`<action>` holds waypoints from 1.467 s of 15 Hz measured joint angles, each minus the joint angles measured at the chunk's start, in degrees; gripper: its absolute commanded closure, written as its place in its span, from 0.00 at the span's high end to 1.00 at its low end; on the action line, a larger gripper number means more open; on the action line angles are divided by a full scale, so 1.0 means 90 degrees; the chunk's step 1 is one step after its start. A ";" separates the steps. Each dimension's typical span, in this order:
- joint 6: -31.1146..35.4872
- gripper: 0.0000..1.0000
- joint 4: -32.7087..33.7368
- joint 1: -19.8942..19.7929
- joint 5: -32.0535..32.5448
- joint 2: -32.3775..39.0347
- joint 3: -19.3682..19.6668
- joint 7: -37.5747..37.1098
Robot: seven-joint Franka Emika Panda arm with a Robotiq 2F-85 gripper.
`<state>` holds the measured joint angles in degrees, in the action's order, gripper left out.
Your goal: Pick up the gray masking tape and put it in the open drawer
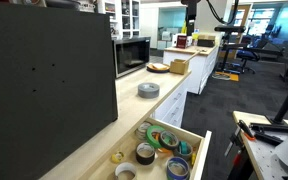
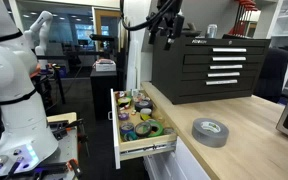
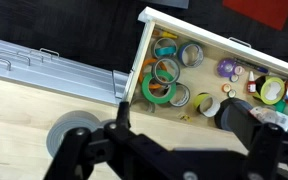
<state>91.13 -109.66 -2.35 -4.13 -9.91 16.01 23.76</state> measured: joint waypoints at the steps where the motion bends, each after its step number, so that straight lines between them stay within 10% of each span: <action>1: 0.0003 1.00 0.0001 0.0000 0.0000 -0.0002 0.0000 0.0003; 22: 0.0014 1.00 0.0002 -0.0070 0.0000 0.0036 -0.0102 0.0045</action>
<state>91.26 -109.65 -2.98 -4.13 -9.59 15.10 24.16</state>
